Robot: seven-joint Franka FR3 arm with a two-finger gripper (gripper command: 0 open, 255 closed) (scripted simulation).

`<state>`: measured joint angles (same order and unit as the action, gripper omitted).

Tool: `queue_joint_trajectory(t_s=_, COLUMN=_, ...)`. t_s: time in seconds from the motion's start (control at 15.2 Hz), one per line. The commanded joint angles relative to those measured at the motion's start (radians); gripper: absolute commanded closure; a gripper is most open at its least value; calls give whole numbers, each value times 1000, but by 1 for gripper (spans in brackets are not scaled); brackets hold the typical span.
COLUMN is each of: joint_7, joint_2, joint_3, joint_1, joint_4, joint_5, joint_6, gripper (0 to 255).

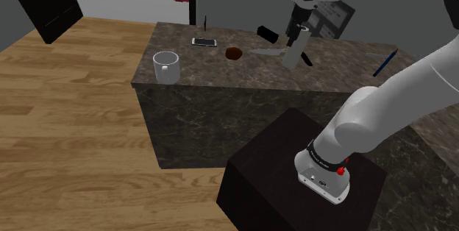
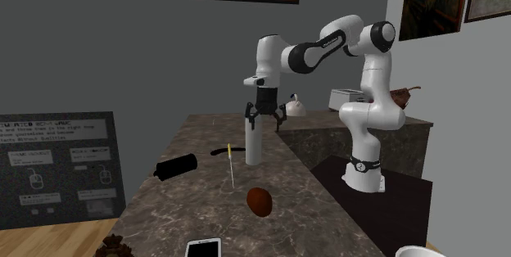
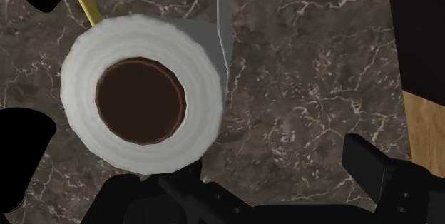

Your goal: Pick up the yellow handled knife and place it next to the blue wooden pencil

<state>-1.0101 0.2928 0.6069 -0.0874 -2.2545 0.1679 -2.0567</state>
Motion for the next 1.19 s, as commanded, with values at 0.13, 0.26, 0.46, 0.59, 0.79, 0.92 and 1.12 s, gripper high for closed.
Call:
queue_joint_trajectory(t_s=0.13, joint_7=-212, joint_2=-191, joint_3=88, joint_1=-34, joint_4=93, joint_5=-101, joint_6=-57, gripper=0)
queue_joint_trajectory(t_s=0.26, joint_7=-325, joint_2=-296, joint_3=115, joint_1=-35, joint_4=149, joint_5=-174, joint_6=-74, gripper=0)
queue_joint_trajectory(t_s=0.46, joint_7=-488, joint_2=-457, joint_3=118, joint_1=-1, joint_4=245, joint_5=-288, joint_6=-83, gripper=0)
queue_joint_trajectory(t_s=0.59, joint_7=-583, joint_2=-559, joint_3=99, joint_1=39, joint_4=317, joint_5=-354, joint_6=-80, gripper=0)
queue_joint_trajectory(t_s=0.79, joint_7=-649, joint_2=-639, joint_3=72, joint_1=80, joint_4=371, joint_5=-399, joint_6=-85, gripper=0)
queue_joint_trajectory(t_s=0.92, joint_7=-656, joint_2=-653, joint_3=65, joint_1=85, joint_4=361, joint_5=-411, joint_6=-107, gripper=0)
queue_joint_trajectory(t_s=1.12, joint_7=-668, joint_2=-676, joint_3=56, joint_1=93, joint_4=347, joint_5=-429, joint_6=-139, gripper=0)
